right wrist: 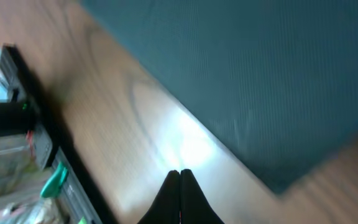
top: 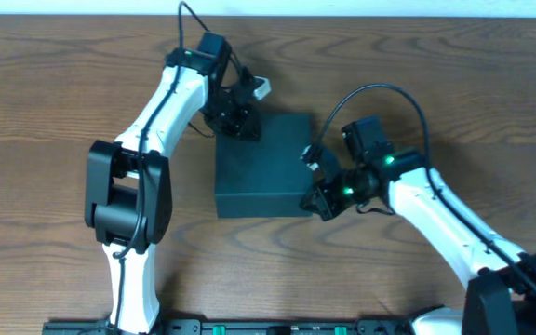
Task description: Pack container
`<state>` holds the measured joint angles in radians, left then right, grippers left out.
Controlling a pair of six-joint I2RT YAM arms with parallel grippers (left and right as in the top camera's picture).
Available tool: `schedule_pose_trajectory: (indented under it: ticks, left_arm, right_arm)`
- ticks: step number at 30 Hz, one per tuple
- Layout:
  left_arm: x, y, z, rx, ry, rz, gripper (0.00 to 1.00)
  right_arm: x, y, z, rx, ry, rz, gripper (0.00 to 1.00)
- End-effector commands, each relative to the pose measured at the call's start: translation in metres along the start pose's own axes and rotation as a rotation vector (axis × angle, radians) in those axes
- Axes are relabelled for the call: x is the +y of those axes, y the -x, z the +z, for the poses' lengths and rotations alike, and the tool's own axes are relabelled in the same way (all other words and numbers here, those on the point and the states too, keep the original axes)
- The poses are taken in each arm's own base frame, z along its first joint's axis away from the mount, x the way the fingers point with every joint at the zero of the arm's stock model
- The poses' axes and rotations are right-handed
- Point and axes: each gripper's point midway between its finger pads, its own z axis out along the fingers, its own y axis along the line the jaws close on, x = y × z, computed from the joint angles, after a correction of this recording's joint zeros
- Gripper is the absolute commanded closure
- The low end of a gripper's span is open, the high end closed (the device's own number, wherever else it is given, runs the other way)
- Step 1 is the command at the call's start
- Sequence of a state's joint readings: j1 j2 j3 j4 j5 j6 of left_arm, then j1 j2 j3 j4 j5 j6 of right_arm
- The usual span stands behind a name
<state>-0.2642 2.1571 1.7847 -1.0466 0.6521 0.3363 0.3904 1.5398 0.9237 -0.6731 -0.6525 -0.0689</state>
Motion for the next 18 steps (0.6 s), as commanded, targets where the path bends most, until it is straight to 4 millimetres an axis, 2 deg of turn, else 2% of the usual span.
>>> schedule_pose_trajectory:
  ticks: [1,5,10,15,18]
  left_arm:
    - [0.027,-0.013,0.013,0.058,0.055,-0.045,0.94]
    - [0.023,-0.013,0.017,0.071,0.067,-0.016,0.94]
    - [0.022,-0.011,0.019,0.065,0.068,-0.004,0.94]
    - [0.022,-0.011,0.019,0.066,0.068,-0.004,0.94]
    - [0.020,-0.011,0.019,0.068,0.067,-0.001,0.94]
  right_arm:
    - [0.009,-0.014,0.019,0.026,0.019,0.103,0.99]
    - [0.015,-0.022,0.043,0.025,-0.047,0.108,0.98]
    - [0.014,-0.014,0.069,-0.085,-0.250,0.114,0.98]
    - [-0.008,-0.014,0.067,-0.228,-0.511,0.222,0.98]
    - [-0.014,-0.008,0.060,-0.328,-0.597,0.267,0.98]
